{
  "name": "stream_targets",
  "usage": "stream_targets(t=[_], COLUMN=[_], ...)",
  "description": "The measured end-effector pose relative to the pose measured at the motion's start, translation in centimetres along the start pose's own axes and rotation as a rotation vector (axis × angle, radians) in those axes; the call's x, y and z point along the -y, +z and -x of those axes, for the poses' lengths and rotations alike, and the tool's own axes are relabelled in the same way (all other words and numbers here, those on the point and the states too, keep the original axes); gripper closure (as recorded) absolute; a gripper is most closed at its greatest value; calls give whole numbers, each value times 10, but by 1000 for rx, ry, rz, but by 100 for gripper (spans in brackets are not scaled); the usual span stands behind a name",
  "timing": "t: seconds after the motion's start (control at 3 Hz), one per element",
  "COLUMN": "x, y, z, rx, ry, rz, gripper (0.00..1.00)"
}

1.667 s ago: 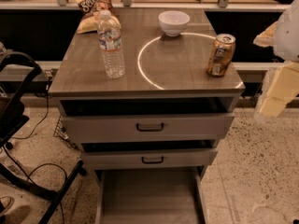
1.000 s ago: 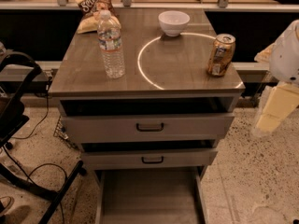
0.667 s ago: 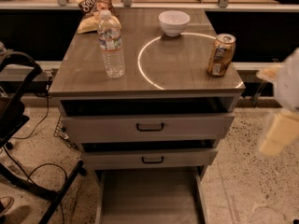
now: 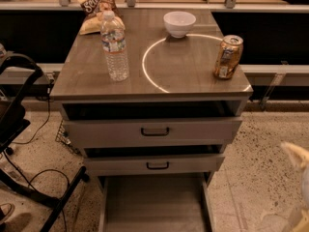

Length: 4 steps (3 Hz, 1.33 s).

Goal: Close bottom drawer

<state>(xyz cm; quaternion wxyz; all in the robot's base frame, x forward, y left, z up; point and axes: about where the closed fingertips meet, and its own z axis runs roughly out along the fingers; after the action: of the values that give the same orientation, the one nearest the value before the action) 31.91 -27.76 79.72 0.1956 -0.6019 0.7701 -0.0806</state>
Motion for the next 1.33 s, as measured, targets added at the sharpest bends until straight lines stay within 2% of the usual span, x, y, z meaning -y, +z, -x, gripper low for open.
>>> stream_targets(t=[0.33, 0.67, 1.0, 1.33], x=[-20, -20, -28, -73], y=[24, 24, 38, 102], z=[-14, -14, -10, -2], rx=[-14, -14, -10, -17], ry=[7, 7, 0, -37], rz=[-6, -6, -28, 8], gripper=[0, 0, 0, 0])
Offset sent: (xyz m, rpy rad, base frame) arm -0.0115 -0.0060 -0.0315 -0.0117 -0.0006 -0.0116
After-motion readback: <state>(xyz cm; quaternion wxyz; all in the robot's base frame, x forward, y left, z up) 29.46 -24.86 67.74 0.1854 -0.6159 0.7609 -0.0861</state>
